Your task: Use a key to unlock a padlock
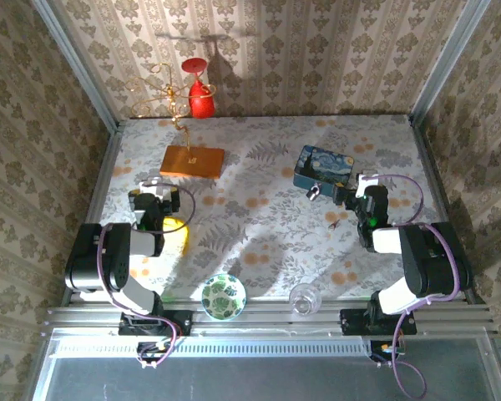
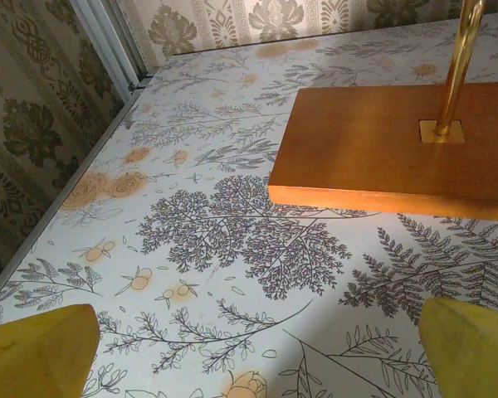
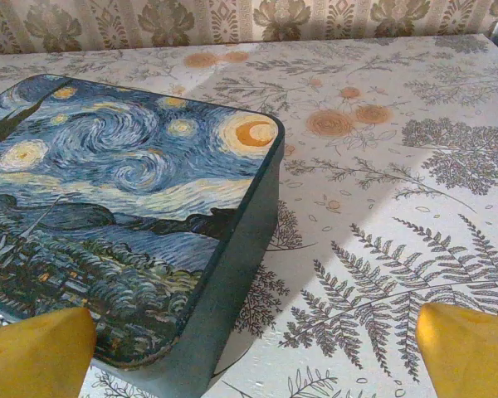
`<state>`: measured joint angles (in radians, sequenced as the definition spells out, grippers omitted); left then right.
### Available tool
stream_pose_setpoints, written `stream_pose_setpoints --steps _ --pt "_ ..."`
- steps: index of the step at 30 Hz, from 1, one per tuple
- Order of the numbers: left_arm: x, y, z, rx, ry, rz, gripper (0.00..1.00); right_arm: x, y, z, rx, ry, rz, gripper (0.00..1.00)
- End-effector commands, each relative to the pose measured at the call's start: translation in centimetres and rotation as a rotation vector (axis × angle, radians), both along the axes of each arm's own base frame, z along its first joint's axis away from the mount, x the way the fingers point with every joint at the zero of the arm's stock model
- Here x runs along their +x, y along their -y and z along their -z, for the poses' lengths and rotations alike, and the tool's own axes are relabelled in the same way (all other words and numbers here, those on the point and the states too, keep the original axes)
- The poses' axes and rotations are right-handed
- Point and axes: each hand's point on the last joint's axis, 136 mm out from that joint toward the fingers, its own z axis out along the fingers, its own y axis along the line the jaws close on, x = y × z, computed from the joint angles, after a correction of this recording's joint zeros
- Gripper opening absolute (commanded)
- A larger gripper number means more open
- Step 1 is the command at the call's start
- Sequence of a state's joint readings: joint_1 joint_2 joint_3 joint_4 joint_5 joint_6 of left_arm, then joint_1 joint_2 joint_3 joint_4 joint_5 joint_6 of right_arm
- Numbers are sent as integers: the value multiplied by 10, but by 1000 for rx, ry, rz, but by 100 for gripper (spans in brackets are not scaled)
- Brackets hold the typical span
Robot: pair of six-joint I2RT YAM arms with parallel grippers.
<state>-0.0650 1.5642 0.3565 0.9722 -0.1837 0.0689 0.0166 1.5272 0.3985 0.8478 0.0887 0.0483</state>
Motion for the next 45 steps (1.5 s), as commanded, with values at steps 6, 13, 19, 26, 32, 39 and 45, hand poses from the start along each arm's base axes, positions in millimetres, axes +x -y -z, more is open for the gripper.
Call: stream_pose_setpoints --steps 6,13,19,26,32,39,45 --pt "4 3 -7 6 21 18 100 3 -3 -3 -7 4 -19 100" --pt "4 3 -7 6 21 17 100 4 -3 -3 -7 4 -19 100" --pt "4 3 -7 7 20 17 100 3 -3 -3 -7 4 -19 100" --pt "5 3 -8 6 22 17 100 3 -3 -3 -7 6 -19 100" --pt "4 3 -7 6 20 18 100 3 -3 -4 -7 7 -20 100" --pt "4 4 -7 6 20 19 100 3 -3 -4 -7 7 -19 100" --pt "6 3 -6 -20 8 39 100 3 4 -8 -6 5 21 100"
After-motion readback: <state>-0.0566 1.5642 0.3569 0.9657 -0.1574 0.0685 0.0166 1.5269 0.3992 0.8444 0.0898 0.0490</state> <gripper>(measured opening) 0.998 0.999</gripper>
